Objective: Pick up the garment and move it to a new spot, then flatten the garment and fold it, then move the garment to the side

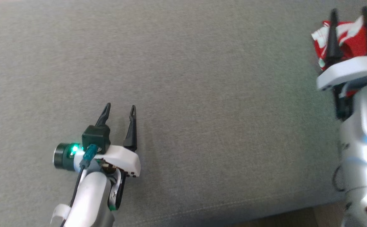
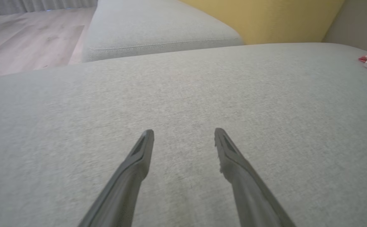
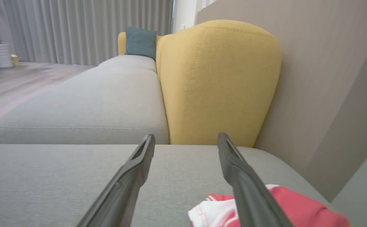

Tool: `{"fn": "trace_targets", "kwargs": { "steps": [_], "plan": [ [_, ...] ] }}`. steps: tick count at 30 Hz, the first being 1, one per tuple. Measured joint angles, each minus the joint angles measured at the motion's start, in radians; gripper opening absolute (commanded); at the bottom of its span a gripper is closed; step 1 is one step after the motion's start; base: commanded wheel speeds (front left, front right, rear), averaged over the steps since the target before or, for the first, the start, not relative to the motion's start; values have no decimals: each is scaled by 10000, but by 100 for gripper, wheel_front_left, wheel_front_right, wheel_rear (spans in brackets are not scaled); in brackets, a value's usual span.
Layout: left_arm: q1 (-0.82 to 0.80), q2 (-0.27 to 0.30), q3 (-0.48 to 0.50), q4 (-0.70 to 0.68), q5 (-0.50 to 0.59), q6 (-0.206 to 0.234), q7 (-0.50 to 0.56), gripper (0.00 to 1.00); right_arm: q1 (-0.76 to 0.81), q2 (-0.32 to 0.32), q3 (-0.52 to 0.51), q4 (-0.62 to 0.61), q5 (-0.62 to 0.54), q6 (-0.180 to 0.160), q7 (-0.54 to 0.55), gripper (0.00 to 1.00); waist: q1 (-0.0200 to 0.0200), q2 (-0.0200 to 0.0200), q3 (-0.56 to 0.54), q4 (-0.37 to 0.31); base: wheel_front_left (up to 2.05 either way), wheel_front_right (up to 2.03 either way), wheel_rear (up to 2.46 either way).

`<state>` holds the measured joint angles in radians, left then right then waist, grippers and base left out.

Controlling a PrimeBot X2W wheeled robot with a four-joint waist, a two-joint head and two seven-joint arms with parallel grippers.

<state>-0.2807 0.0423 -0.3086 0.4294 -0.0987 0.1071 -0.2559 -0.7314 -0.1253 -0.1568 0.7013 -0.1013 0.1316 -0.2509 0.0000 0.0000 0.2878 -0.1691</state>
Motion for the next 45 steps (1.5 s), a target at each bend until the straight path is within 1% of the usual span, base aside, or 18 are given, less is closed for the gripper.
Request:
{"fn": "trace_targets", "kwargs": {
  "steps": [3, 7, 13, 16, 21, 27, 32, 37, 42, 45],
  "plan": [
    [167, 0, 127, -56, -132, 115, 0, 100, 453, 328, 366, -278, 564, 0, 0, 100, 0, 0, -163, 257, 0, 0, 0],
    [438, -4, 462, -90, -299, 265, 0, 100, 1201, 556, 796, -410, 1009, 0, 0, 100, 0, 0, -399, 612, 0, 0, 0],
    [698, -12, 853, -205, -362, 374, 2, 100, 2049, 614, 1060, -385, 1409, 0, 0, 100, 0, 0, -696, 1070, 0, 0, 0],
    [882, -12, 1072, -226, -362, 424, 2, 100, 2595, 637, 1467, -322, 2115, 0, 2, 100, 0, 0, -964, 1365, 0, 0, 0],
    [1113, -12, 1312, -244, -362, 428, 0, 100, 3030, 652, 1592, -332, 2286, 0, 2, 100, 0, 1, -1286, 1596, 0, 0, 0],
    [1334, -19, 1473, -272, -412, 428, 0, 100, 3420, 652, 1762, -370, 2479, 0, 2, 100, 0, 0, -1677, 1677, 0, 0, 0],
    [1696, -15, 1666, -297, -533, 395, 2, 100, 3625, 656, 1864, -374, 2627, 0, 2, 100, 0, 1, -1979, 1615, 0, 0, 0],
    [1865, -12, 1931, -382, -539, 244, 0, 100, 3782, 656, 1921, -428, 2786, 0, 2, 100, 0, 0, -2211, 1531, 0, 0, 0],
    [1985, -17, 1988, -430, -539, 144, 2, 100, 3798, 656, 2017, -523, 2897, 0, 2, 100, 0, 0, -2330, 1480, 0, 0, 0],
    [1985, -15, 2019, -487, -546, -29, 0, 100, 3933, 656, 2071, -560, 2953, 0, 2, 100, 0, 1, -2343, 1468, 0, 0, 0]
  ]
}}
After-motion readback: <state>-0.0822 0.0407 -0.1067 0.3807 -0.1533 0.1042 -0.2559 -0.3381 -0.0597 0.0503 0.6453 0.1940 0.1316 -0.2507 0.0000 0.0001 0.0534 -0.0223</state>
